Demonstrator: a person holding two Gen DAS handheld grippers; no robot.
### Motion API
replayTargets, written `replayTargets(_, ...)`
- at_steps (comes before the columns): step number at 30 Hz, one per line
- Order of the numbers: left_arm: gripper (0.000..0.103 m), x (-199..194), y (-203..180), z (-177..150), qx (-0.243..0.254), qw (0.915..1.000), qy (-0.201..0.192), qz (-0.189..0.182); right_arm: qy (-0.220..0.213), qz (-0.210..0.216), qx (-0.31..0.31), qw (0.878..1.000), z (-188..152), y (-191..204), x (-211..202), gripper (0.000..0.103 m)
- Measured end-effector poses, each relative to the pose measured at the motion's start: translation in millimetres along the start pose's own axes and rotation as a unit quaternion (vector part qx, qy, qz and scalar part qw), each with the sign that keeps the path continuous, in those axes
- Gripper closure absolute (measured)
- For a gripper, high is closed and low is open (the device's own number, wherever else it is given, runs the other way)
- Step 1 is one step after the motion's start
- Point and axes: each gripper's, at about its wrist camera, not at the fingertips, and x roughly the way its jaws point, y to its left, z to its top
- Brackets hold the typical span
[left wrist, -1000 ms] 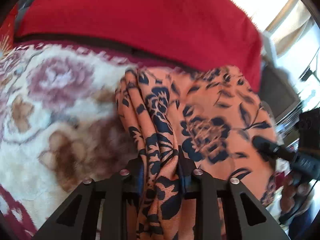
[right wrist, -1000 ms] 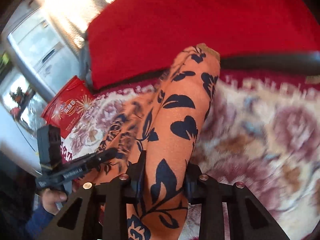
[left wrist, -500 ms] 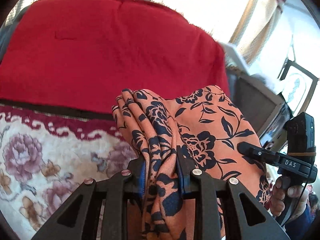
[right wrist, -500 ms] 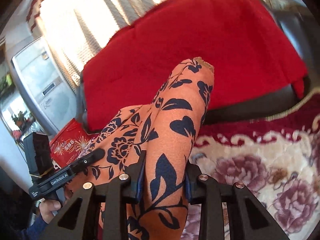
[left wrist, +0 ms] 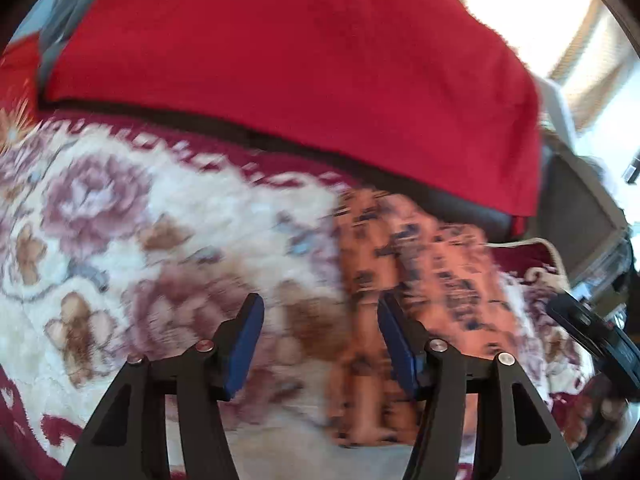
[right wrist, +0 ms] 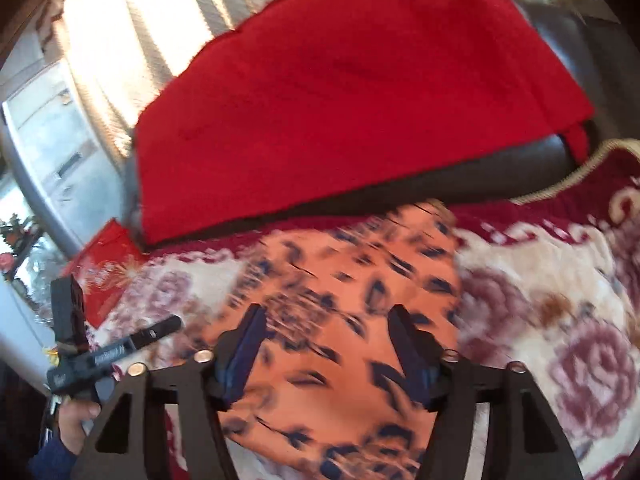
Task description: Fold small clothes
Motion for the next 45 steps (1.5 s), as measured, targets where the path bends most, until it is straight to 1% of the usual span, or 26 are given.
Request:
replayTargets(1, 0.034, -3, -10, 1, 0.014, 0.9998, -0.007, -0.01, 0.0, 0.004, 0.001, 1.0, 3, 4, 7, 0.035)
replayTargets(2, 0.032, -7, -23, -3, 0.037, 0.999, -0.018, -0.017, 0.002, 0.005, 0.004, 1.0, 4, 6, 16, 0.035)
replayTargets(3, 0.029, -4, -35, -5, 0.056, 0.9981, -0.022, -0.016, 0.005, 0.004, 0.014, 1.0, 7, 4, 25, 0.035)
replayTargets(4, 0.029, 1, -46, -10, 0.088, 0.9959, -0.022, -0.007, 0.008, 0.003, 0.025, 1.0, 7, 2, 33, 0.035)
replayTargets(5, 0.029, 12, -51, -17, 0.114, 0.9933, -0.01, 0.013, 0.012, 0.003, 0.037, 0.999, 8, -3, 40, 0.035)
replayTargets(6, 0.029, 21, -50, -21, 0.123, 0.9918, 0.001, 0.033, 0.021, 0.006, 0.054, 0.998, 10, -11, 50, 0.035)
replayTargets(7, 0.028, 39, -43, -27, 0.123, 0.9904, 0.028, 0.056, 0.031, 0.004, 0.067, 0.997, 10, -19, 60, 0.032)
replayTargets(8, 0.028, 53, -32, -30, 0.106, 0.9918, 0.05, 0.051, 0.05, -0.004, 0.086, 0.995, 10, -30, 73, 0.029)
replayTargets(9, 0.026, 55, -23, -31, 0.083, 0.9945, 0.054, 0.034, 0.088, -0.008, 0.126, 0.988, 6, -48, 92, 0.028)
replayTargets(10, 0.026, 54, -16, -31, 0.062, 0.9965, 0.053, 0.02, 0.098, 0.004, 0.153, 0.983, 4, -58, 98, 0.028)
replayTargets(11, 0.026, 51, -15, -29, 0.057, 0.9968, 0.052, 0.019, 0.085, 0.013, 0.164, 0.983, 5, -62, 94, 0.028)
replayTargets(12, 0.026, 44, -18, -28, 0.063, 0.9966, 0.047, 0.024, 0.079, 0.012, 0.162, 0.983, 7, -59, 88, 0.028)
replayTargets(15, 0.026, 25, -28, -25, 0.09, 0.9943, 0.029, 0.05, 0.051, -0.013, 0.111, 0.992, 9, -33, 55, 0.028)
replayTargets(17, 0.026, 11, -37, -23, 0.096, 0.9931, 0.021, 0.063, 0.042, -0.033, 0.065, 0.996, 5, -11, 30, 0.026)
replayTargets(18, 0.024, 5, -40, -23, 0.1, 0.9928, 0.018, 0.065, 0.037, -0.045, 0.038, 0.998, -1, 3, 14, 0.02)
replayTargets(19, 0.021, -6, -46, -27, 0.107, 0.9918, 0.009, 0.07, 0.034, -0.054, 0.022, 0.998, -5, 11, 4, 0.015)
replayTargets(21, 0.016, -29, -58, -33, 0.121, 0.9889, -0.014, 0.085, 0.026, -0.08, -0.015, 0.996, -15, 29, -22, 0.014)
replayTargets(23, 0.009, -48, -68, -34, 0.136, 0.985, -0.038, 0.1, 0.027, -0.111, -0.042, 0.993, -25, 42, -41, 0.01)
replayTargets(24, 0.005, -62, -75, -38, 0.144, 0.9819, -0.05, 0.113, 0.029, -0.127, -0.055, 0.99, -31, 50, -52, 0.006)
replayTargets(25, 0.004, -74, -79, -39, 0.147, 0.9802, -0.057, 0.119, 0.029, -0.136, -0.062, 0.988, -32, 54, -60, 0.001)
replayTargets(27, 0.004, -88, -87, -41, 0.145, 0.9799, -0.069, 0.118, 0.019, -0.152, -0.078, 0.985, -42, 64, -77, 0.0)
replayTargets(30, 0.0, -114, -94, -46, 0.138, 0.9786, -0.091, 0.123, 0.008, -0.167, -0.09, 0.982, -53, 75, -96, 0.0)
replayTargets(34, 0.0, -134, -102, -50, 0.14, 0.9768, -0.095, 0.131, 0.01, -0.184, -0.088, 0.979, -65, 82, -106, 0.0)
replayTargets(36, 0.0, -138, -105, -51, 0.143, 0.9771, -0.091, 0.129, 0.016, -0.191, -0.085, 0.978, -71, 81, -107, 0.0)
replayTargets(41, 0.0, -146, -106, -54, 0.131, 0.9804, -0.087, 0.119, 0.027, -0.197, -0.084, 0.977, -80, 80, -107, 0.0)
replayTargets(45, 0.0, -144, -112, -55, 0.136, 0.9775, -0.081, 0.139, 0.027, -0.196, -0.087, 0.976, -80, 82, -109, 0.0)
